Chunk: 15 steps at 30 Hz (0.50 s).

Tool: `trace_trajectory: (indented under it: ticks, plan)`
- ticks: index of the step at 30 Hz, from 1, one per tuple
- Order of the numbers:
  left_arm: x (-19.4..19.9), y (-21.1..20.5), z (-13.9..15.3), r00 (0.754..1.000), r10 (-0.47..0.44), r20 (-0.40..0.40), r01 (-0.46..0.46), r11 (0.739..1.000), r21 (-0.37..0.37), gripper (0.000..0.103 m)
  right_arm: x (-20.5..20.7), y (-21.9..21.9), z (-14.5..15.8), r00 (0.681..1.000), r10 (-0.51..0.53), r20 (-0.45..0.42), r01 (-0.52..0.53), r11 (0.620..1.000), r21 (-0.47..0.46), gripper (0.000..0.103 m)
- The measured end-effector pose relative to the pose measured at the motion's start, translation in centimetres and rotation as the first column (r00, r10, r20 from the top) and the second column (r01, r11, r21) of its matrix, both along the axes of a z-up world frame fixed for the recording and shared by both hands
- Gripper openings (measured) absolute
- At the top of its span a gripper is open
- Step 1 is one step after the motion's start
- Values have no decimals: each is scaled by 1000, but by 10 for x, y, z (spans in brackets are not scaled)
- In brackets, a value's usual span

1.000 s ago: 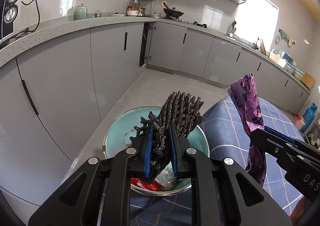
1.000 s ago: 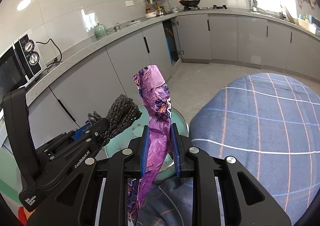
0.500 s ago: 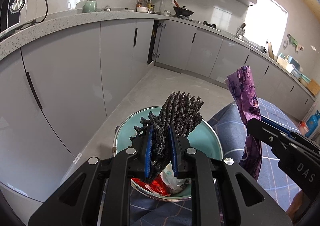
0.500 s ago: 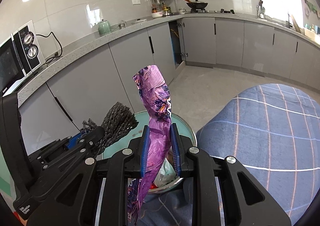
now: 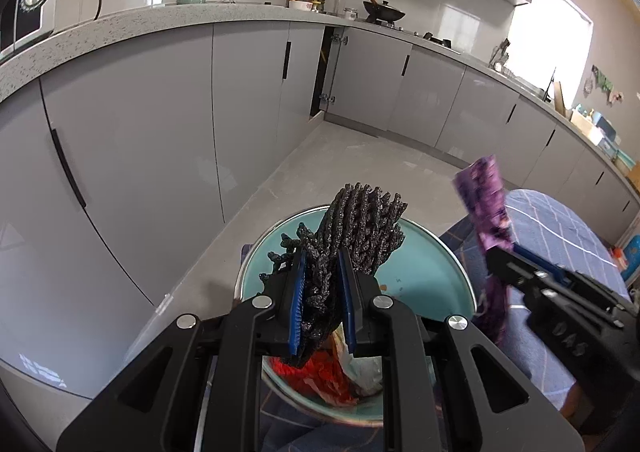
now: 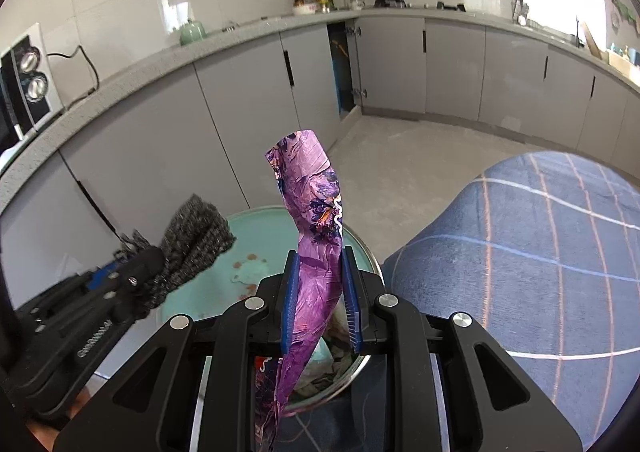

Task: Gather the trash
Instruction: 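Carry the purple wrapper and black rope over the teal bucket and release both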

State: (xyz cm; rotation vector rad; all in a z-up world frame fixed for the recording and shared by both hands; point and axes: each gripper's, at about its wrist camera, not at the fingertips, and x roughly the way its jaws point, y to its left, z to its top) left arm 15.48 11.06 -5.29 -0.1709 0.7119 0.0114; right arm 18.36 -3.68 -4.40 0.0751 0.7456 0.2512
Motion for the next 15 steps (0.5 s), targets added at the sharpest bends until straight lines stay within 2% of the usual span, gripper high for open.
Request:
trace_trajectory:
  ticks: [6,8,10,15]
  plan:
    - [19,-7,-16,999,12,-50,-12,1000,5,16,23,8,-22,999,10,-38,-11,1000,-21,23]
    - [22,-10,-22,998,3,-60,-3,1000,14,17,28,9,-29,997,33,-67,-33,999,2,27]
    - [25,-11,-27,997,8,-74,-7,1000,16,20,29,8,-34,997,30,-75,-29,1000,11,40]
    - [25,-7,-30,996,17,-87,-16,1000,21,21,23,-9,-31,998,-17,-68,21,998,57,41]
